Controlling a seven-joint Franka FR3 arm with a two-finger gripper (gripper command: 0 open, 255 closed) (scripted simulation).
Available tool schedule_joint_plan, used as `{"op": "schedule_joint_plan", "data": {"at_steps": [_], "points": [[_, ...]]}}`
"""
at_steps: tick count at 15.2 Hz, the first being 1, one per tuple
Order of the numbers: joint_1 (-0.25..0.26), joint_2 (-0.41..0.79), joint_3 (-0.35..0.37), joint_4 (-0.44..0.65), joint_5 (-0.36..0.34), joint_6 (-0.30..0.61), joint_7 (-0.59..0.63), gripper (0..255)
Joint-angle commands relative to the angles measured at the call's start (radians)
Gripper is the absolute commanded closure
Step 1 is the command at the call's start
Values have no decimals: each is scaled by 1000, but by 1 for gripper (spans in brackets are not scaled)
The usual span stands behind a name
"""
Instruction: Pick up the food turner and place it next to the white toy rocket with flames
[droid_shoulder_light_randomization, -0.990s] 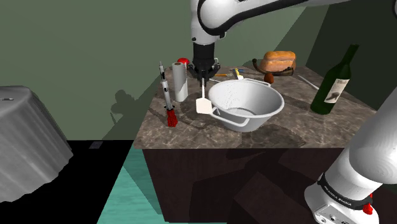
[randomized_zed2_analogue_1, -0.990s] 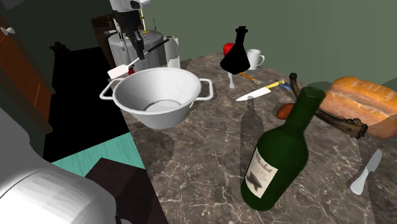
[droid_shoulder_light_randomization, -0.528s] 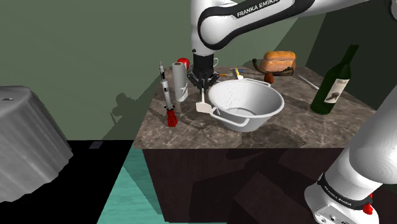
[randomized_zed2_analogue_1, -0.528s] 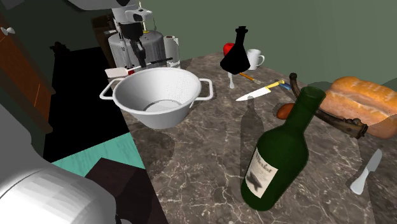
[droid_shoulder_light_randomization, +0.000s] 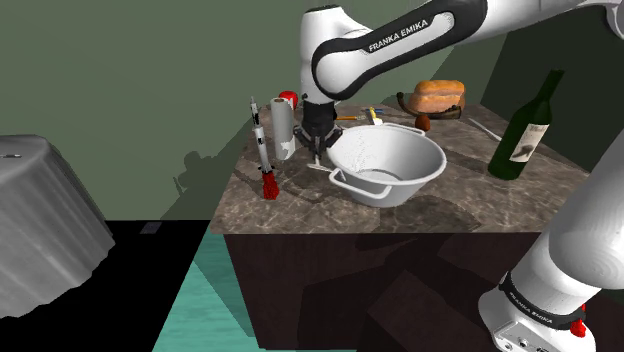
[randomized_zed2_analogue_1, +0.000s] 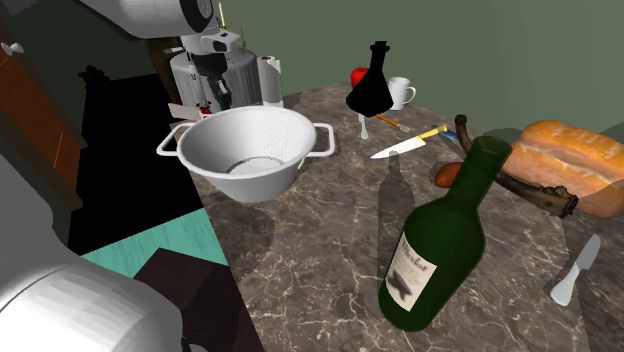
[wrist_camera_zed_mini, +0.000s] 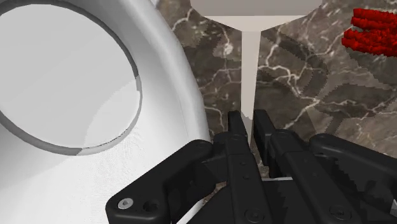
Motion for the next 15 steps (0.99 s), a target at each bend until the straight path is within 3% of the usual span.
{"op": "schedule_joint_plan", "data": {"at_steps": [1, 15], "points": [[-1, 16, -1, -24, -5, 18, 5, 255], [4, 106, -6, -116, -53, 194, 45, 255]]}}
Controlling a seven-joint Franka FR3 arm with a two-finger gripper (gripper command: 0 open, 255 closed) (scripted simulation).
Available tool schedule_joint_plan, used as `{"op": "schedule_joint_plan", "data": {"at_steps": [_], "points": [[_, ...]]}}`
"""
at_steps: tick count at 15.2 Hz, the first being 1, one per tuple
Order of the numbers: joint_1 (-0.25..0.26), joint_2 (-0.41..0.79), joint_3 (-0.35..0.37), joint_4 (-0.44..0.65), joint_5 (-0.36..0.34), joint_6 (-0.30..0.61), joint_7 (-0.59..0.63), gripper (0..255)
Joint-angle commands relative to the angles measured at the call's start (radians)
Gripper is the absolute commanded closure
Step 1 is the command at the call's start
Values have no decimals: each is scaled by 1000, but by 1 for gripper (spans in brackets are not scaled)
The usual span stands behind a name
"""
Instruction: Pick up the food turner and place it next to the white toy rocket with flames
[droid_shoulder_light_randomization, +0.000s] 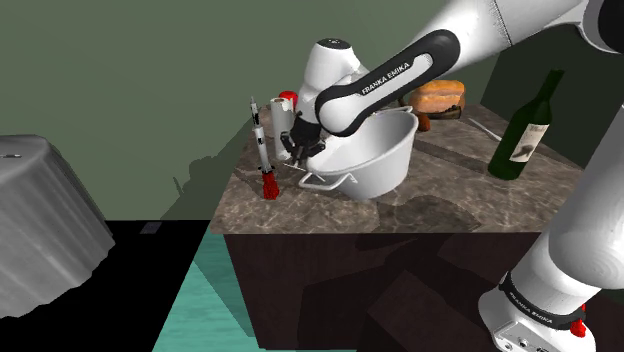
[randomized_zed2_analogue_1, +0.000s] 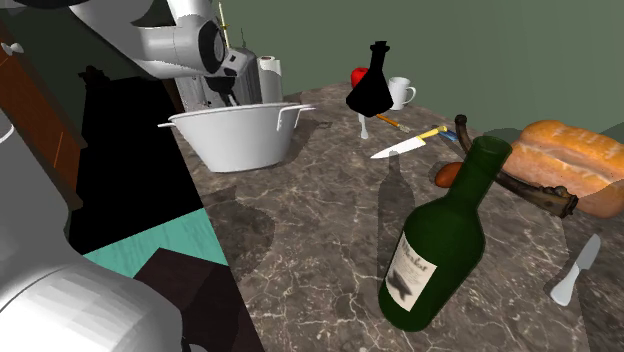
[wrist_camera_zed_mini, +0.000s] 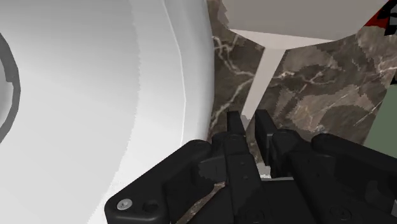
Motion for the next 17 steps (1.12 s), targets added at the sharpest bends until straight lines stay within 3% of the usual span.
{"op": "schedule_joint_plan", "data": {"at_steps": [1, 8, 9, 12, 13, 14, 15, 16, 17], "points": [[10, 24, -2, -13, -20, -269, 31, 255], [17, 23, -8, -13, -19, -269, 30, 255], [20, 54, -12, 7, -37, -260, 43, 0], [-11, 123, -35, -12, -48, -175, 1, 0], [4, 182, -44, 43, -75, -176, 22, 0], [21, 23, -13, -13, -18, -269, 30, 0], [17, 78, -21, 4, -40, 196, 29, 0], [17, 78, -21, 4, -40, 196, 29, 0], [41, 97, -25, 63, -58, 50, 75, 0]]}}
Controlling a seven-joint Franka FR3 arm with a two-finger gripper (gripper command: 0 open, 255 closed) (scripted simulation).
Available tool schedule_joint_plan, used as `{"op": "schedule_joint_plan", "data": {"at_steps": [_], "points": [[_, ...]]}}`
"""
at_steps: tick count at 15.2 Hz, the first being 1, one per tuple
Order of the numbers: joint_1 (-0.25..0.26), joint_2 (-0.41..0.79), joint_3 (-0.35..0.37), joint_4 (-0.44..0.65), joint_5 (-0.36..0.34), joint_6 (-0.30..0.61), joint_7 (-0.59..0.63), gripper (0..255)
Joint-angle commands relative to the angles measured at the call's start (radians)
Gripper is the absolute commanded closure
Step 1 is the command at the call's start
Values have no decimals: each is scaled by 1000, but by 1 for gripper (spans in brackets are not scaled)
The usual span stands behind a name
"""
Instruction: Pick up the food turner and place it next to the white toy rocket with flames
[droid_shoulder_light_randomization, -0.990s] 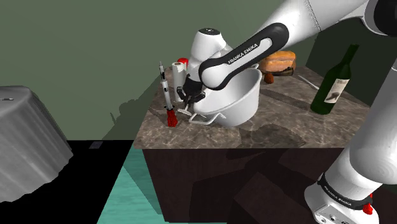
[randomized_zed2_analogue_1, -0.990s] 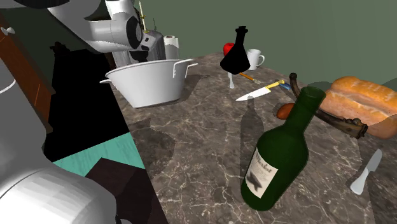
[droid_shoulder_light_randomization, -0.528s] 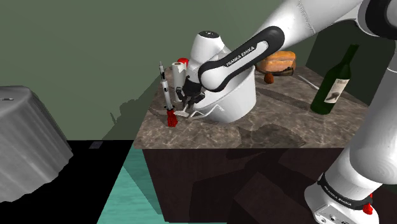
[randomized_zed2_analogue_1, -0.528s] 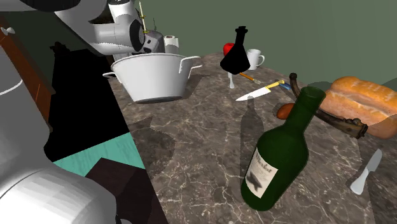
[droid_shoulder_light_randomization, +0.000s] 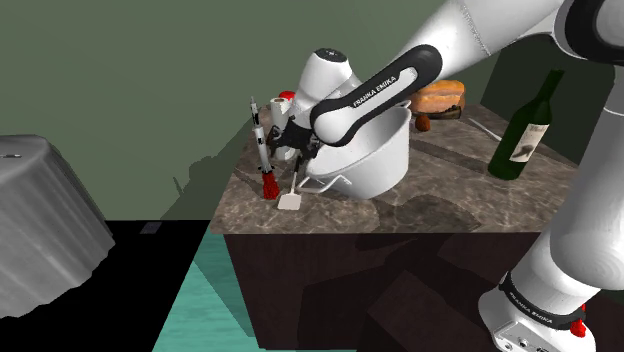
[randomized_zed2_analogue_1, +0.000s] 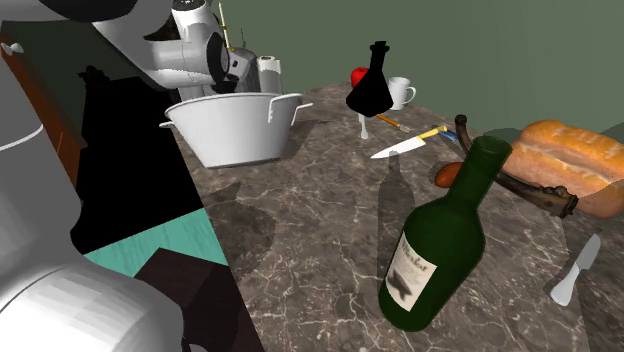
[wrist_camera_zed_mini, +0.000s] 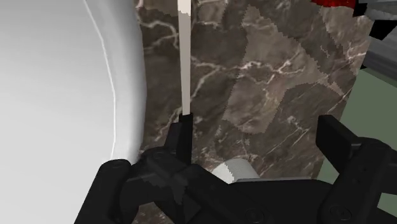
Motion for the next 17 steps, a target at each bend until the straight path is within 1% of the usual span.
{"op": "schedule_joint_plan", "data": {"at_steps": [1, 3, 4, 11, 17], "points": [[38, 40, -3, 94, -23, -239, 69, 0], [79, 117, 1, 244, -28, -524, 132, 0], [85, 128, 0, 263, -27, -559, 139, 0], [94, 179, -16, 230, -49, -476, 153, 0], [95, 179, -17, 230, -48, -476, 152, 0]]}}
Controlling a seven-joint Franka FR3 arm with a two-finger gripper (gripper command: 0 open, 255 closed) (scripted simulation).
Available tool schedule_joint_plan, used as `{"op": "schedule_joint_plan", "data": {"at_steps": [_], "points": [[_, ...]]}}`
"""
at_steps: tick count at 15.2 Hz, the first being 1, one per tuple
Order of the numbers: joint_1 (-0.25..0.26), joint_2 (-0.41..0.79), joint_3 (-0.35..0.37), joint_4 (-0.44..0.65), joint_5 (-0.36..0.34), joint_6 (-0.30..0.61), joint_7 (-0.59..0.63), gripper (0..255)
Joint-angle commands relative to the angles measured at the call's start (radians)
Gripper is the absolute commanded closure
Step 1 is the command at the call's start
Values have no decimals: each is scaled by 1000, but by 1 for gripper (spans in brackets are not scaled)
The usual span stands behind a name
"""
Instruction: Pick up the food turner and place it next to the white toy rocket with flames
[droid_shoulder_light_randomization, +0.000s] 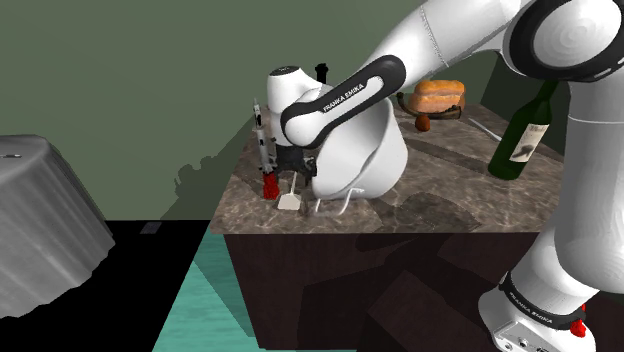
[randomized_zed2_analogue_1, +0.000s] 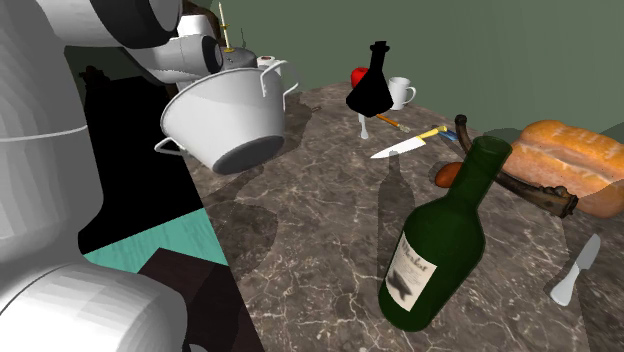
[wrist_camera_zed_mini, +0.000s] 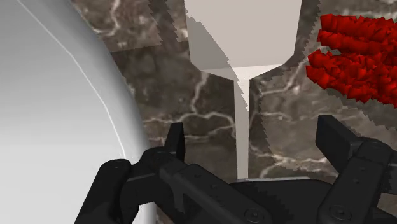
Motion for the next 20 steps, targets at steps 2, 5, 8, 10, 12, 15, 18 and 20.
{"op": "schedule_joint_plan", "data": {"at_steps": [2, 5, 8, 10, 12, 15, 18, 20], "points": [[-2, 1, -2, -4, 0, -6, 0, 0], [-2, 1, -2, -5, 0, -5, 0, 255], [-1, 1, -1, -5, 0, -5, 2, 255], [0, -1, -1, -6, 0, -5, 2, 255], [-2, 1, -2, -4, 0, -6, 0, 255], [-4, -20, 2, 9, 10, -38, -8, 255], [-7, -39, 6, 24, 19, -72, -15, 255], [-8, -51, 8, 36, 25, -94, -20, 255]]}}
